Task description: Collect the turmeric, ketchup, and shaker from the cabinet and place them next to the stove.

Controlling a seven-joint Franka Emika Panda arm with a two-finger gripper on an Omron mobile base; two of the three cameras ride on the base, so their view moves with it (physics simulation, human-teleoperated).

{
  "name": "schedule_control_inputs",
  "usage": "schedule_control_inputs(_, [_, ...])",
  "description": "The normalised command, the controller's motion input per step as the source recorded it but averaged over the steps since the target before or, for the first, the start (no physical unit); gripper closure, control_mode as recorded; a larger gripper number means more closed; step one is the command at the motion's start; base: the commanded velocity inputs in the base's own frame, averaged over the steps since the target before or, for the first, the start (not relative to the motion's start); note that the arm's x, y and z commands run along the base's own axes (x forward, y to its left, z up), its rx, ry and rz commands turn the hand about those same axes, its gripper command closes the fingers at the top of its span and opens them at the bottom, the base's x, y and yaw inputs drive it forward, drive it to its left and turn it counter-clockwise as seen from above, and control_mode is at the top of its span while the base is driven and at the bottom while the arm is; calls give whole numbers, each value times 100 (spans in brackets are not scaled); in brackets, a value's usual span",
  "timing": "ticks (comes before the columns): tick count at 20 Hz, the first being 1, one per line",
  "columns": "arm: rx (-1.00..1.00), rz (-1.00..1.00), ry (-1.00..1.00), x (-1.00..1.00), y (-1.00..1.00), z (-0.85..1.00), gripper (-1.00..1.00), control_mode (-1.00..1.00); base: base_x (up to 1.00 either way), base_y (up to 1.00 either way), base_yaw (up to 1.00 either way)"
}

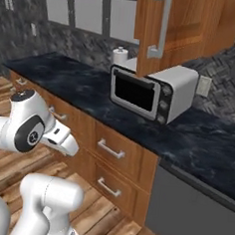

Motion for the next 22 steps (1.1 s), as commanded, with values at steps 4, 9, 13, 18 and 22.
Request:
schedule_control_inputs(4, [0,0,0,0,0,0,-100,100,58,42,-47])
schedule_control_inputs(9, [0,0,0,0,0,0,-100,100,75,51,-39])
schedule_control_inputs(13, [0,0,0,0,0,0,-100,100,76,28,-36])
schedule_control_inputs(18, [0,0,0,0,0,0,-100,100,70,4,-35])
schedule_control_inputs(22, [0,0,0,0,0,0,-100,100,71,3,-33])
